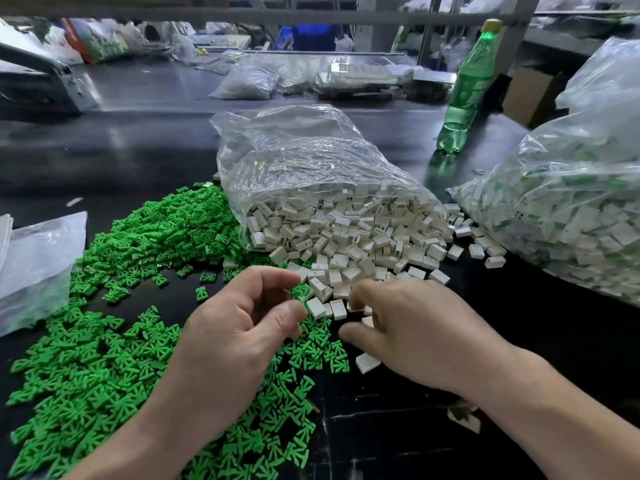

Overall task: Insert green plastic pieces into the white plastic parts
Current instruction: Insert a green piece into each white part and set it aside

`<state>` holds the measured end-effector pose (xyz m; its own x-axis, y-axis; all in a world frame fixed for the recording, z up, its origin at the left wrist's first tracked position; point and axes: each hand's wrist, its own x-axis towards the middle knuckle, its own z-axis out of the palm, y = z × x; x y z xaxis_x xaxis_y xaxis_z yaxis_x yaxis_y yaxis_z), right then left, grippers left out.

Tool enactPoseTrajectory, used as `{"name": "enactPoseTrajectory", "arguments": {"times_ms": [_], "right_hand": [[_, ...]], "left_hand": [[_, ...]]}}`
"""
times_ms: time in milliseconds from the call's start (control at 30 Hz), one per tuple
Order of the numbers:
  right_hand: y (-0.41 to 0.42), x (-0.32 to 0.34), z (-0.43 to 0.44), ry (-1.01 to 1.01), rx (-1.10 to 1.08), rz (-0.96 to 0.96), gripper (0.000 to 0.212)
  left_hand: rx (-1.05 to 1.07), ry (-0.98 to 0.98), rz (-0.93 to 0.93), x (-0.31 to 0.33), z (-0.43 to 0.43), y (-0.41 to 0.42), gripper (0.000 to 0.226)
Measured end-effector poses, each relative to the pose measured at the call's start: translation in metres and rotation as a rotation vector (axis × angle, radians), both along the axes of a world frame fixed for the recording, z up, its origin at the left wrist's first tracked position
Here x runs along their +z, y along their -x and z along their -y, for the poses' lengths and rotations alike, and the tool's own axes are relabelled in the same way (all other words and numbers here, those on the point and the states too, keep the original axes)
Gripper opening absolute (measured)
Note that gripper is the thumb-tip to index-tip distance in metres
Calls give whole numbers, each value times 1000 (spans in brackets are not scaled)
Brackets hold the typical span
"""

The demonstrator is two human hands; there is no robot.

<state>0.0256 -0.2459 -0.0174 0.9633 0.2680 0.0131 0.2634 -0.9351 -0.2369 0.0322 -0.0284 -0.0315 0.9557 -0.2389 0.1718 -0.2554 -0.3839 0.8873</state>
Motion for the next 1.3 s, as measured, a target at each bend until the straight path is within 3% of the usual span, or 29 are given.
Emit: {"name": "enactPoseTrajectory", "arguments": {"times_ms": [100, 333, 467, 533, 600, 733, 867, 1167, 1300], "right_hand": [[12, 4, -5, 141, 79, -134, 54], [15, 8, -11, 204, 103, -118, 18], [14, 4, -10, 147, 60, -62, 12], [13, 2, -4, 31, -2, -7, 10], [11, 0, 0, -225, -87, -16, 19], [8, -1, -4, -936, -171, -347, 30], [6, -2, -12, -1322, -84, -528, 11], [10, 1, -12, -1609, 48, -701, 31], [11, 1, -12, -1440, 55, -620, 17]], "left_hand": [[2, -14, 0, 0, 1, 1, 29], [-28, 22, -16, 0, 3, 5, 34], [-26, 27, -15, -1, 4, 3, 31], [-33, 45, -33, -2, 5, 3, 30], [-43, 79, -51, -1, 6, 3, 29], [-50, 170, -75, 0, 8, 5, 27], [-71, 242, -79, 0, 9, 6, 18], [-47, 342, -47, 3, 8, 8, 24], [-44, 368, -40, 4, 7, 8, 29]]}}
